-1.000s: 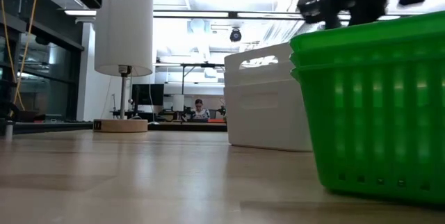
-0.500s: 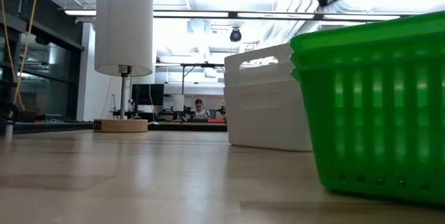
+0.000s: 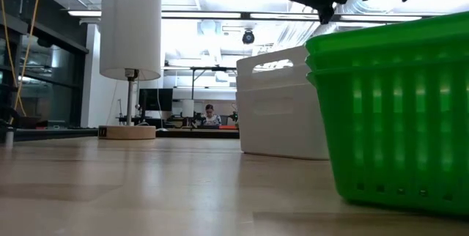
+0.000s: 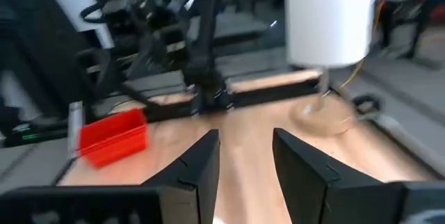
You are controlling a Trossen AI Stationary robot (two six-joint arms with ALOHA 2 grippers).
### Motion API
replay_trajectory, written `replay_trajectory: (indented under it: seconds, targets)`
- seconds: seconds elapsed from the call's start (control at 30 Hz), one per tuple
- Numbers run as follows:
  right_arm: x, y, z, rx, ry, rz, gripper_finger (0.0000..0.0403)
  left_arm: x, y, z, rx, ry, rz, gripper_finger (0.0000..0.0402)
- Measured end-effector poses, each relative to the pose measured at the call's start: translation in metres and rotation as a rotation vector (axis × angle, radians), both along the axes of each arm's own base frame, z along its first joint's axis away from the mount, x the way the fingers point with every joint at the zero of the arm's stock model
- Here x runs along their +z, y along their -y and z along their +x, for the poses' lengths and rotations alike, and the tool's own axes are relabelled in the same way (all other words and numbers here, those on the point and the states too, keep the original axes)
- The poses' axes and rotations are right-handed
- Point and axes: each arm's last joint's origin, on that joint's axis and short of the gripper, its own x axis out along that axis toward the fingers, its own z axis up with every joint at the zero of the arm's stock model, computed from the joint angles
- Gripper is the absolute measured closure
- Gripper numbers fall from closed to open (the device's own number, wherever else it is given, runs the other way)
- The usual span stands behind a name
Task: Stack baskets by color
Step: Adjust the red bins
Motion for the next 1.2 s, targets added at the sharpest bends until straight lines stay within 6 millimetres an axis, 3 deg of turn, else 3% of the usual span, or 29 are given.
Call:
replay_trajectory:
  seconds: [0.13,0.27,0.4,0.53,0.77,0.97,1.07,1.2]
  targets:
    - [-0.014,-0.006,0.014,0.076,-0.058,0.055,0.0281,0.0,0.0,0.0,0.001,-0.001,-0.038,0.0213]
    - [-0.027,-0.009,0.026,0.134,-0.102,-0.004,0.0281,0.0,0.0,0.0,0.001,0.0,-0.058,0.0213]
    - [-0.028,-0.01,0.028,0.139,-0.093,-0.025,0.0281,0.001,0.0,0.0,0.02,0.016,-0.063,0.0213]
    - [-0.022,-0.012,0.017,0.168,-0.112,-0.024,0.0281,0.0,-0.001,0.0,0.054,0.002,-0.059,0.0213]
    - [-0.007,-0.02,-0.024,0.091,-0.188,-0.071,0.029,-0.003,-0.002,-0.002,0.067,-0.034,-0.055,0.0213]
    - [-0.015,-0.033,-0.043,-0.07,-0.342,-0.098,0.0392,0.001,-0.003,-0.012,0.051,-0.044,-0.134,0.0217]
    - [-0.017,-0.039,-0.046,-0.164,-0.366,-0.1,0.0391,0.004,0.005,-0.017,0.013,-0.159,-0.149,0.0244]
    - [-0.019,-0.045,-0.047,-0.174,-0.377,-0.111,0.0399,0.016,0.026,-0.024,-0.007,-0.406,-0.253,0.0329]
